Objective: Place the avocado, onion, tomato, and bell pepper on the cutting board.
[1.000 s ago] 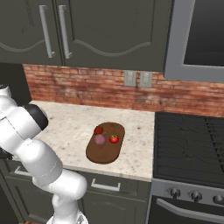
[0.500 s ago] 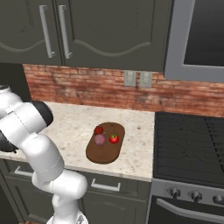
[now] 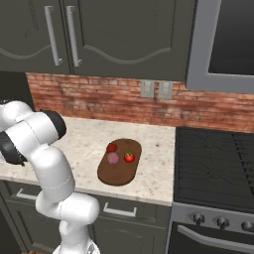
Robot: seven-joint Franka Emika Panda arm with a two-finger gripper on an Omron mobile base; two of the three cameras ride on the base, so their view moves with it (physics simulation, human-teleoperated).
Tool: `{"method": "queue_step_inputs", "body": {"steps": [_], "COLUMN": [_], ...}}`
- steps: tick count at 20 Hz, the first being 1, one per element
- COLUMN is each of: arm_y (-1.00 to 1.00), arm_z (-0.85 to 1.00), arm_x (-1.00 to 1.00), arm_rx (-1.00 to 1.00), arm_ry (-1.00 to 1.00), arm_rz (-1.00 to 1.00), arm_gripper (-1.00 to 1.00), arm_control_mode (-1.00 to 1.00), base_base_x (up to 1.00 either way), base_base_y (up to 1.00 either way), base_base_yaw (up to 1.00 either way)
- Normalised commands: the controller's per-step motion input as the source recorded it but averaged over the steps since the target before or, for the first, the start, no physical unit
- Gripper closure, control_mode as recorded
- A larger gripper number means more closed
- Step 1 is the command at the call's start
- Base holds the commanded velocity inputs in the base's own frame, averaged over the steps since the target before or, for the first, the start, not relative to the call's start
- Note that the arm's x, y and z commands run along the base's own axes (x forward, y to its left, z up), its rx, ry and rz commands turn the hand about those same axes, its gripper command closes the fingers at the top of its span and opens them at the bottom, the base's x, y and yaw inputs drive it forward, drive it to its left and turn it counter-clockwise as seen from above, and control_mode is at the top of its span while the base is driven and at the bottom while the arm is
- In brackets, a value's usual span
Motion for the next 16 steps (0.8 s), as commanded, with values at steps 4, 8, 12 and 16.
{"method": "queue_step_inputs", "body": {"steps": [4,8,12,16], "arm_y": [0.12,0.17,0.12,0.00], "arm_z": [-0.12,-0.07,-0.06,-0.07], "arm_x": [0.05,0.03,0.02,0.01], "arm_rx": [-0.03,-0.04,-0.03,-0.02], "arm_ry": [0.02,0.00,0.00,0.00], "arm_rz": [0.00,0.00,0.00,0.00], "arm_gripper": [-1.00,-1.00,-1.00,-1.00], "arm_control_mode": [-1.00,-1.00,-1.00,-1.00], "base_base_x": [0.00,0.00,0.00,0.00], "base_base_y": [0.00,0.00,0.00,0.00], "base_base_yaw": [0.00,0.00,0.00,0.00]}}
